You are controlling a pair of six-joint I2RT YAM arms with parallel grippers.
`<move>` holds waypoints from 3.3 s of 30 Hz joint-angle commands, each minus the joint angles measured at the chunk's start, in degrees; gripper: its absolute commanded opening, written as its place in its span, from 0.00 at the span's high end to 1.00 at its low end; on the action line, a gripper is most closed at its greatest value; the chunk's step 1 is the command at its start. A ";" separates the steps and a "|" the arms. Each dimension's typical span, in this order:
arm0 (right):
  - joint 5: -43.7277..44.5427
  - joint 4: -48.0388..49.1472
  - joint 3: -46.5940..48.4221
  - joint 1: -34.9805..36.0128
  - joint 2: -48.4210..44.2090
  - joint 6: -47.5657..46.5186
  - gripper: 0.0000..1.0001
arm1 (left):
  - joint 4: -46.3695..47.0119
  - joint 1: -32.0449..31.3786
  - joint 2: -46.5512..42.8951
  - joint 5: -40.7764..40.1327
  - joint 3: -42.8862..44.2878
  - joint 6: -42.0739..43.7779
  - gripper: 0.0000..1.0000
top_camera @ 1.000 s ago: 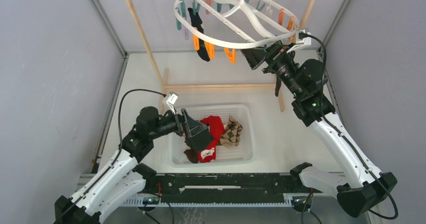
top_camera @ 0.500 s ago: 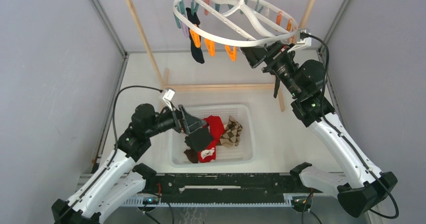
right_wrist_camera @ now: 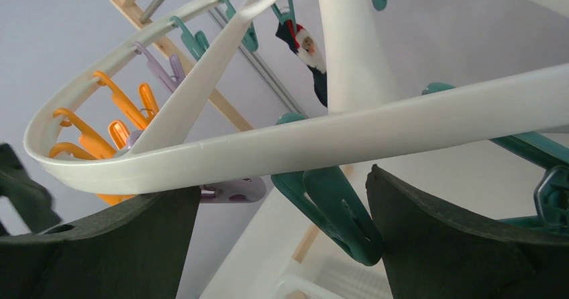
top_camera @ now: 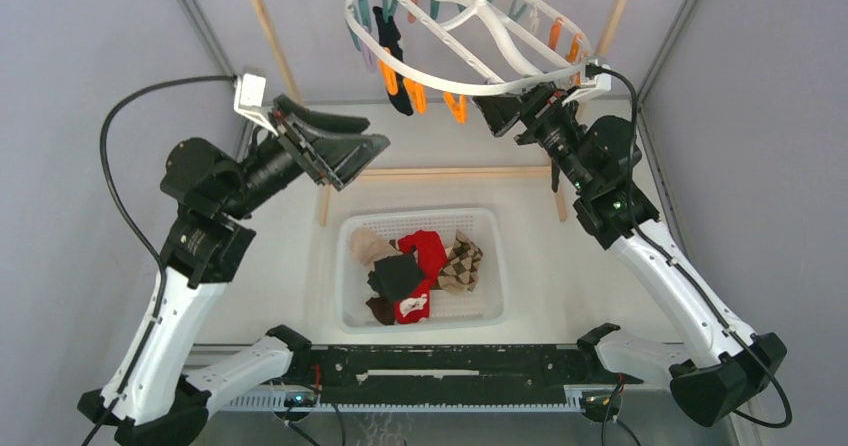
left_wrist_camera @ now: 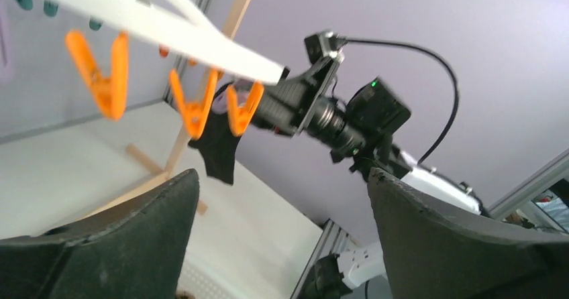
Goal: Remove the socks clipped to the hanger
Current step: Adjust the hanger on the clothesline.
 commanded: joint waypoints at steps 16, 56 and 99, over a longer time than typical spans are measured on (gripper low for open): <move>3.10 -3.84 2.07 -1.64 3.01 -4.68 0.00 | -4.26 -0.10 26.39 -0.40 35.51 3.03 0.42; -12.92 -5.41 2.02 -11.76 -3.37 4.51 0.00 | -11.57 0.34 37.44 -3.43 40.98 7.46 0.44; 35.69 -18.80 8.75 16.54 12.39 -56.61 0.00 | -14.93 2.32 40.75 -3.91 43.16 9.34 0.44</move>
